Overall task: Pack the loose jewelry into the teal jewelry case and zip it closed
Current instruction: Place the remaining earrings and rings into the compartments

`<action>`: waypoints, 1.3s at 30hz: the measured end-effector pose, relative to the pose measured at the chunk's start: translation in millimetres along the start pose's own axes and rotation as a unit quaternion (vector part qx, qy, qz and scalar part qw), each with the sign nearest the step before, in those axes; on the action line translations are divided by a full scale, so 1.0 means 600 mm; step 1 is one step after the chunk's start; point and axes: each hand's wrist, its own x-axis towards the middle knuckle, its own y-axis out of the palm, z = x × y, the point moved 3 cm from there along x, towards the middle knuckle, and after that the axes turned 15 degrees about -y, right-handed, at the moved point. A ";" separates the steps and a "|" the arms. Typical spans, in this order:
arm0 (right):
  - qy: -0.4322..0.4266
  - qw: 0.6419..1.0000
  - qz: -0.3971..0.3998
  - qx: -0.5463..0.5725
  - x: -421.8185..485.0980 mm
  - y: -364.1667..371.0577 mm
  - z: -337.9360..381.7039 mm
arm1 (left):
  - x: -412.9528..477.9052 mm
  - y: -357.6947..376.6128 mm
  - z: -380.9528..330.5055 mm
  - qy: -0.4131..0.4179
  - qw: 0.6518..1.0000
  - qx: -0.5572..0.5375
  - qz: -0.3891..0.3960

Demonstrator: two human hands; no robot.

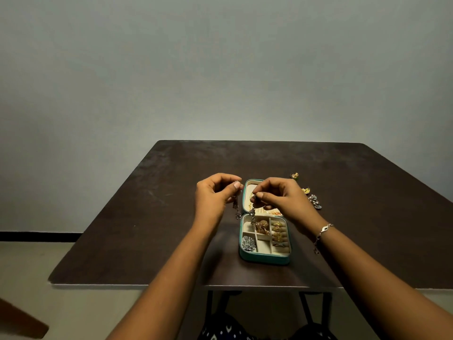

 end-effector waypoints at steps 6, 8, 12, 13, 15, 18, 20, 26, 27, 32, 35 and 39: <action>0.013 1.000 0.022 -0.008 -0.003 0.019 -0.022 | -0.002 -0.003 0.004 -0.007 1.000 -0.008 0.004; 0.014 0.999 0.033 -0.024 -0.001 0.024 -0.029 | -0.001 -0.004 0.005 -0.007 1.000 -0.009 0.005; 0.016 0.994 0.074 -0.083 0.003 0.031 -0.044 | 0.002 -0.008 0.011 -0.011 1.000 0.000 0.001; 0.017 0.991 0.083 -0.103 0.004 0.032 -0.046 | 0.003 -0.009 0.012 -0.012 1.000 0.002 0.000; 0.013 0.982 0.102 -0.157 0.006 0.033 -0.049 | 0.005 -0.010 0.014 -0.012 1.000 0.001 -0.001; 0.004 0.966 0.127 -0.226 0.011 0.039 -0.048 | 0.006 -0.008 0.015 -0.014 1.000 -0.004 0.003; 0.005 0.958 0.134 -0.254 0.013 0.041 -0.048 | 0.007 -0.008 0.018 -0.017 1.000 -0.006 0.005; -0.022 0.951 0.123 -0.284 0.014 0.038 -0.043 | 0.003 -0.006 0.027 -0.022 1.000 -0.004 0.008; -0.027 0.954 0.109 -0.278 0.012 0.032 -0.042 | 0.002 -0.004 0.027 -0.024 1.000 -0.008 0.011; -0.003 0.978 -0.060 -0.201 -0.021 -0.026 -0.051 | -0.002 0.011 0.029 -0.029 0.999 -0.014 0.022; 0.023 0.976 -0.151 -0.154 -0.059 -0.061 -0.060 | -0.001 0.021 0.032 -0.035 0.999 -0.004 0.023; 0.058 0.974 -0.194 -0.100 -0.104 -0.088 -0.074 | 0.003 0.031 0.039 -0.044 0.999 0.025 0.018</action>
